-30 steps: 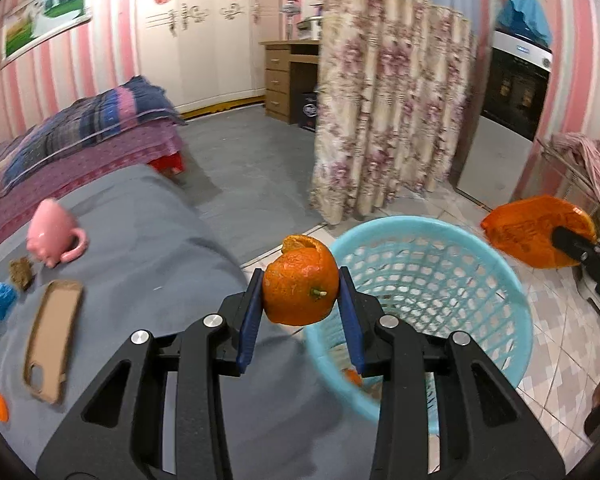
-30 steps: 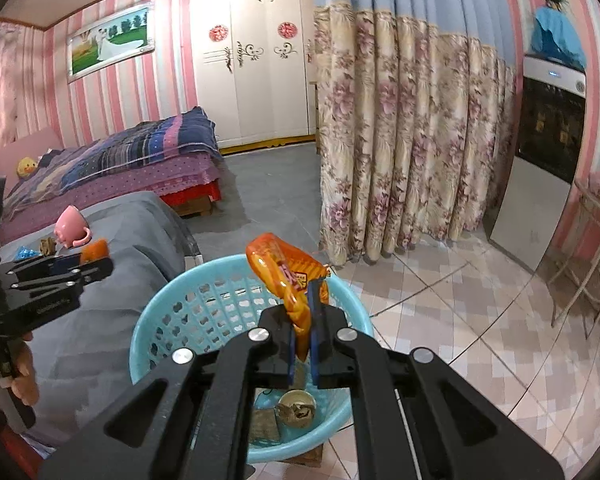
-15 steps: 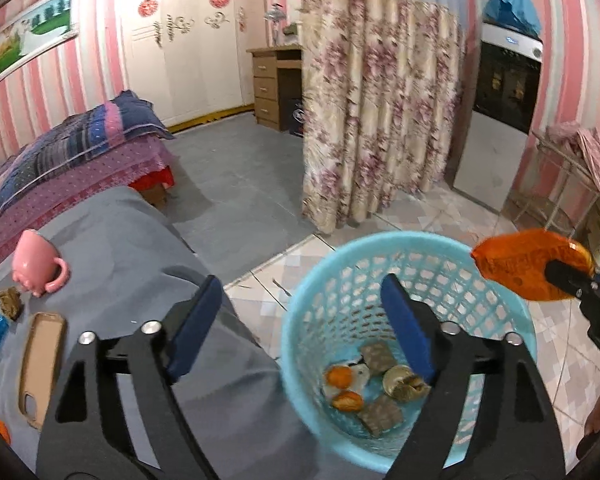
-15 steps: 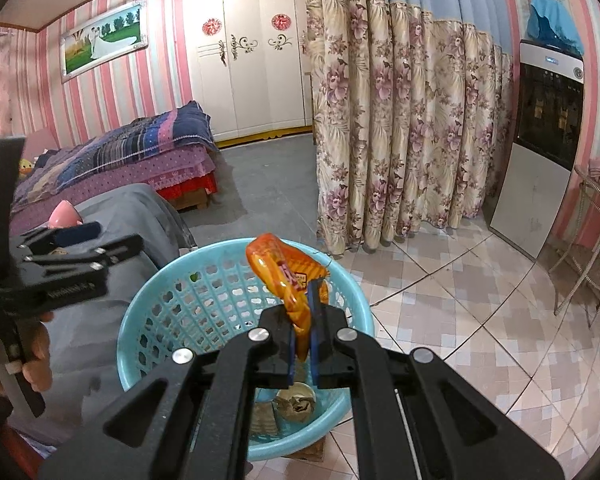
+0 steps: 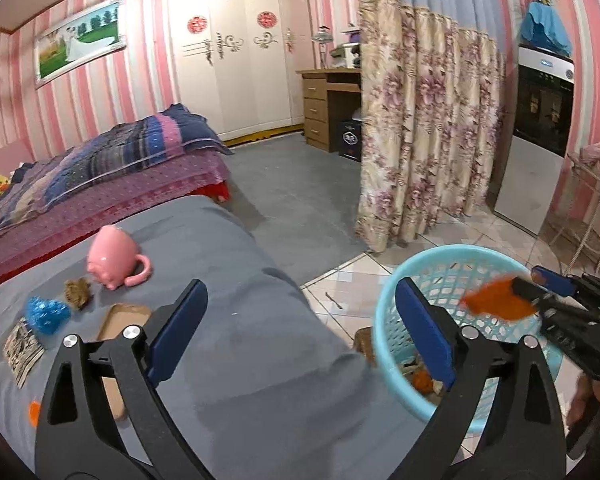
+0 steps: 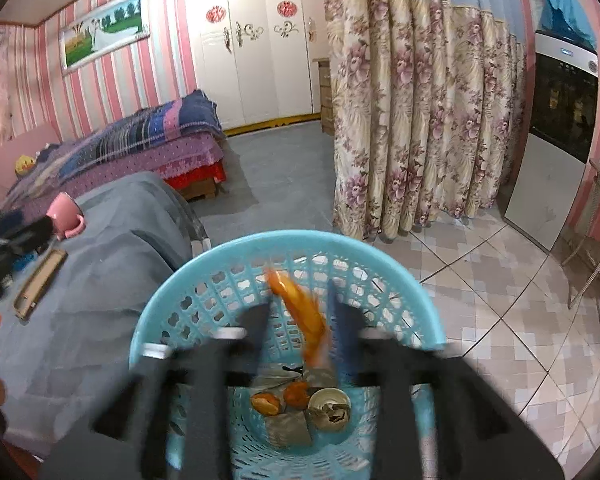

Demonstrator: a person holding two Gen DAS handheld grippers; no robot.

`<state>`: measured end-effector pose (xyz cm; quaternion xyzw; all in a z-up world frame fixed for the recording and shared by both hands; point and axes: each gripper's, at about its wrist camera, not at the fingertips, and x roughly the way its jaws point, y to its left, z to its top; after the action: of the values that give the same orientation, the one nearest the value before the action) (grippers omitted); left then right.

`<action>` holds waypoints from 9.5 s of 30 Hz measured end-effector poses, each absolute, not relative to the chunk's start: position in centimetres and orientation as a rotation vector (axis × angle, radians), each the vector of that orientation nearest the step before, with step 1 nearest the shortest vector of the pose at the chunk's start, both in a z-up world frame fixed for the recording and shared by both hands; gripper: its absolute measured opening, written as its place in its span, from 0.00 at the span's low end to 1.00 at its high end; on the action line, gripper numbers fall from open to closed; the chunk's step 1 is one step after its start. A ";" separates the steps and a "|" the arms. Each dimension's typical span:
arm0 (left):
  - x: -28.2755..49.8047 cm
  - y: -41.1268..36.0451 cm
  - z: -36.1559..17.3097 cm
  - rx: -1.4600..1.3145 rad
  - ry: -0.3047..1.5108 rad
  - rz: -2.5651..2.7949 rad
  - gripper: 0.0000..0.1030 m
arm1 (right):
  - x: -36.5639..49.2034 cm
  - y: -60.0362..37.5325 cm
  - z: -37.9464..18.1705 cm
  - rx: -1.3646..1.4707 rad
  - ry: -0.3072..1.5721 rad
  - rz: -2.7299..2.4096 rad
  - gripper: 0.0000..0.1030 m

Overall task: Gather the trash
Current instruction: 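Open the left gripper to drop the orange while the right gripper releases the wrapper, then return the left gripper to the table and grasp the orange lid, then lift the orange lid with the left gripper while the right gripper approaches the printed snack packet, then grasp the printed snack packet with the right gripper, then carry the orange lid and snack packet over the blue basket, then open the left gripper to drop the lid while the right gripper releases the packet, then move the left gripper to the table and grasp the blue plastic bag, then grasp the crumpled brown paper bag with the right gripper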

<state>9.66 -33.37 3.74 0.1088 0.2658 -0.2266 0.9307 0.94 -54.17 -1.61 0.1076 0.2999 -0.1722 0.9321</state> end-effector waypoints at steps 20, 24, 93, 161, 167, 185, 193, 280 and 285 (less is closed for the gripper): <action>11.3 -17.1 3.4 0.120 0.582 -0.194 0.95 | 2.6 -46.9 0.4 0.159 0.515 -0.326 0.95; 11.9 -12.8 2.2 0.099 0.613 -0.120 0.95 | 3.9 -43.5 0.9 0.169 0.498 -0.265 0.95; 18.2 23.0 -1.1 -0.250 0.788 0.396 0.38 | 29.0 0.0 -5.9 -0.066 0.874 0.430 0.71; 10.0 -24.7 3.6 0.087 0.671 -0.404 0.38 | -1.7 -51.1 4.0 0.174 0.511 -0.309 0.15; 10.0 -28.6 2.9 0.107 0.680 -0.491 0.38 | -3.4 -53.9 3.3 0.187 0.525 -0.400 0.15; 9.3 -40.5 -0.5 0.188 0.710 -0.721 0.38 | -5.7 -57.1 0.5 0.245 0.550 -0.463 0.15; 9.9 -42.2 0.1 0.233 0.677 -0.695 0.70 | -5.9 -57.3 0.5 0.234 0.552 -0.468 0.15; 23.0 17.5 -2.9 -0.213 0.760 0.218 0.34 | 32.7 -11.1 -3.5 -0.047 0.836 0.124 0.56; 22.6 16.5 -2.7 -0.184 0.746 0.212 0.34 | 33.1 -10.8 -3.9 -0.062 0.824 0.140 0.40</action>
<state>22.63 16.45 -2.70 -0.0895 0.3633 0.1034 0.9216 33.09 -10.84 -3.90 -0.0299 0.3999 0.0679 0.9136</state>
